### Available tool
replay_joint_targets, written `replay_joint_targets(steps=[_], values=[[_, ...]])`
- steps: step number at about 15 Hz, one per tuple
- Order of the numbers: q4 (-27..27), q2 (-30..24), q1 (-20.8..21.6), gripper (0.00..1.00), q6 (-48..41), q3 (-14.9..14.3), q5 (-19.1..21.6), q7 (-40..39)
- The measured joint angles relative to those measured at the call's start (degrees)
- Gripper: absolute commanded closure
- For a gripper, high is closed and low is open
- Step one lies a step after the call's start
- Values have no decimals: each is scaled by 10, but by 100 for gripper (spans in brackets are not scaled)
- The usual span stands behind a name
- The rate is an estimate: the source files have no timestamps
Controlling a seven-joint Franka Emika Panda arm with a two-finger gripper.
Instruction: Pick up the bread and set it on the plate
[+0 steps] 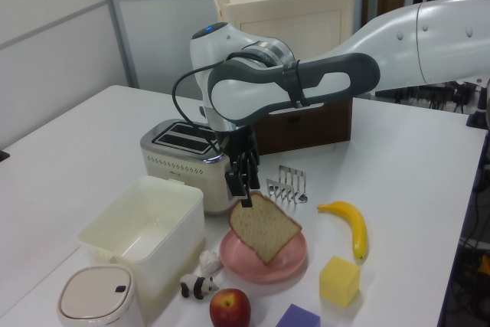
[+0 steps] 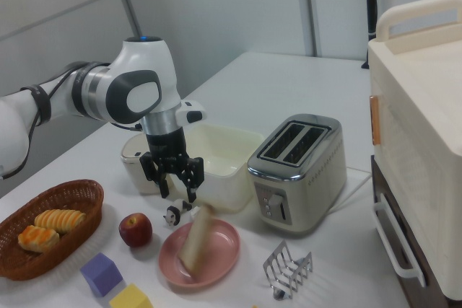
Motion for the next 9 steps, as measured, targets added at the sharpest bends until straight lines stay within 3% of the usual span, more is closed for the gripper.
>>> replay_joint_targets(steps=[9], values=[[14,-2,-3,0,0,-2,0,2]])
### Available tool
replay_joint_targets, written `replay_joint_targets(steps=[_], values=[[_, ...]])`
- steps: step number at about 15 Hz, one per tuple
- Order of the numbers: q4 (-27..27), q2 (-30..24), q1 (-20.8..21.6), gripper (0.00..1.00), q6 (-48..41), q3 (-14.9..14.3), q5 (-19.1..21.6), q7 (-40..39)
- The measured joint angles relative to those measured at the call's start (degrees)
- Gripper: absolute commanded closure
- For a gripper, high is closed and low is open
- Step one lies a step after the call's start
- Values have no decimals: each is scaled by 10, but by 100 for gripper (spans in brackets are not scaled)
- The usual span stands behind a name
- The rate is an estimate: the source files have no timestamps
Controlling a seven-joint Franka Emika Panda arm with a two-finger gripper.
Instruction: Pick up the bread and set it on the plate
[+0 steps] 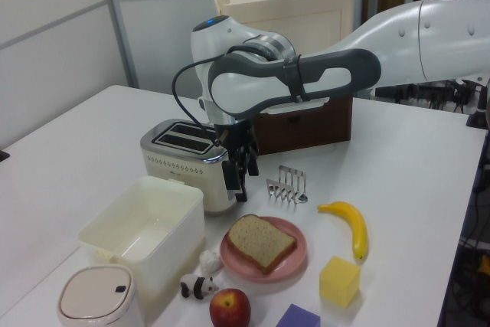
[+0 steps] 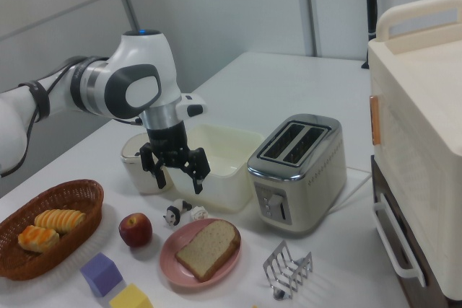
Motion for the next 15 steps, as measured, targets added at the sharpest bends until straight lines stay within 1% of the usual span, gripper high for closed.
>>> replay_joint_targets(steps=[3,6,9,12,15], values=[[14,-12,-1,0,0,-4,-2,1],[21,-44,-3,0,-6,-13,-13,5],[21,-66,-4,0,-22,-18,-40,62],[22,-82,-4,0,-51,-18,-41,81],[23,-115,-11,0,-90,-19,-41,87]])
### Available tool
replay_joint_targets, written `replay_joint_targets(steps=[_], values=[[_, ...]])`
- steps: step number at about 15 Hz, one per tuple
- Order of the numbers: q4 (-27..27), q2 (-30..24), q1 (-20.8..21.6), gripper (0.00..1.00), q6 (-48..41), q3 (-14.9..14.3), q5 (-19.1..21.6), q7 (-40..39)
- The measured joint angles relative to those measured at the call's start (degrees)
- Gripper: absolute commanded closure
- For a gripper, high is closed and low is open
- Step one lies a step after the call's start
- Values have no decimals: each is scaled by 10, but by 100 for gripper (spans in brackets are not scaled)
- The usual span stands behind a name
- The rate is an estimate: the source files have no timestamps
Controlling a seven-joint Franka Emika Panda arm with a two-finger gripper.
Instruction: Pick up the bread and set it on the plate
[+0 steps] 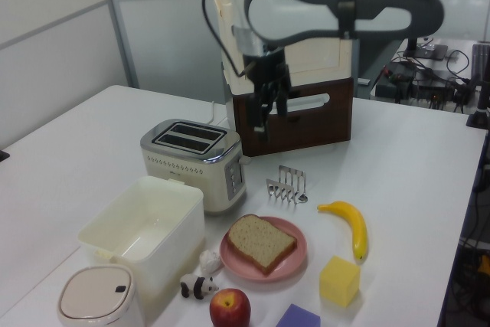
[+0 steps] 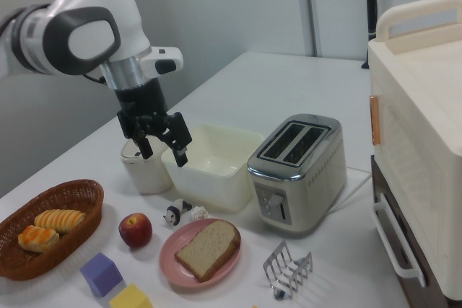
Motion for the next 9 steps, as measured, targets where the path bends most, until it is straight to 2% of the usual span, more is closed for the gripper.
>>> replay_joint_targets(steps=[5,9], values=[[-1,-25,-49,0,-13,-1,0,2],[-2,-25,-52,0,-14,-1,0,5]])
